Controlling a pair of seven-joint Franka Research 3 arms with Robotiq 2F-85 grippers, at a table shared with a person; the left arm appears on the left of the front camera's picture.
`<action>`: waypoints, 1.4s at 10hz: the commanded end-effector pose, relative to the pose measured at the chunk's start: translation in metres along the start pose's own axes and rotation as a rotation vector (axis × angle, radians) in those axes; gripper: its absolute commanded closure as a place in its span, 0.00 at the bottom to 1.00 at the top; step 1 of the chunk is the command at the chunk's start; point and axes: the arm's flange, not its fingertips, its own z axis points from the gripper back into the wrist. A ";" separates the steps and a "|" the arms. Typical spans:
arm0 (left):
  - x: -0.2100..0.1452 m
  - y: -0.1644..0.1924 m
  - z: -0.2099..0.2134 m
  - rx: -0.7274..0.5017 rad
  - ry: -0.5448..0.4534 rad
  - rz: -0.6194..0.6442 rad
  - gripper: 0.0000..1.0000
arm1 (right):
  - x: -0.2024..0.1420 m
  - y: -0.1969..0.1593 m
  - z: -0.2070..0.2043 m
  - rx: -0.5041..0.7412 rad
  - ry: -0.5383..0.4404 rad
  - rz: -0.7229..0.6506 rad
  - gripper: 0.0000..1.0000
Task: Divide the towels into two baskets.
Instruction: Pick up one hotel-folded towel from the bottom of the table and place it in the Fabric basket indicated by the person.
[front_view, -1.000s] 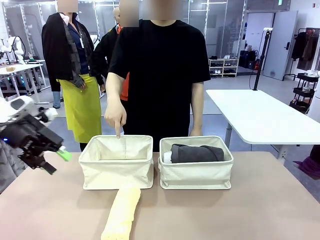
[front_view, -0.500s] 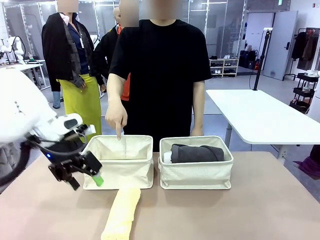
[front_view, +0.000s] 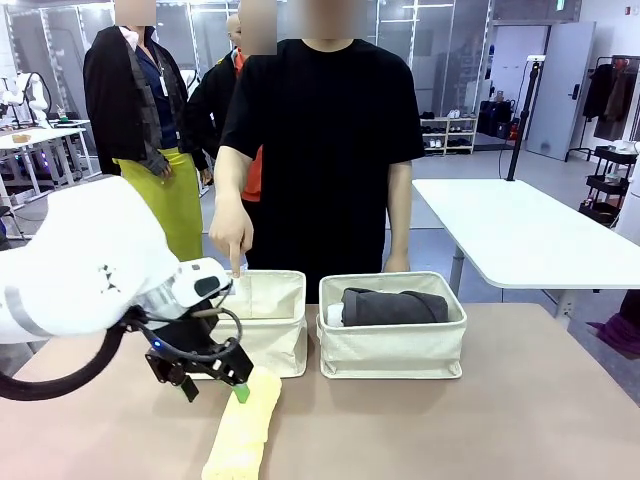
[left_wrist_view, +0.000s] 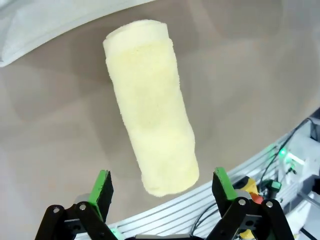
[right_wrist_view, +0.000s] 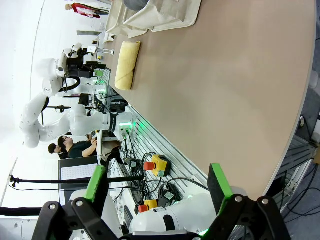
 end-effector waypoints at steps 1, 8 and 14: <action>0.004 -0.011 -0.019 0.087 -0.013 0.059 0.00 | -0.002 0.003 0.001 -0.010 0.011 0.001 0.00; 0.026 -0.026 -0.071 0.225 -0.025 0.146 0.00 | -0.002 0.003 0.001 -0.010 0.011 0.001 0.00; 0.033 -0.028 -0.102 0.208 0.052 0.148 0.00 | -0.002 0.003 0.001 -0.010 0.011 0.001 0.00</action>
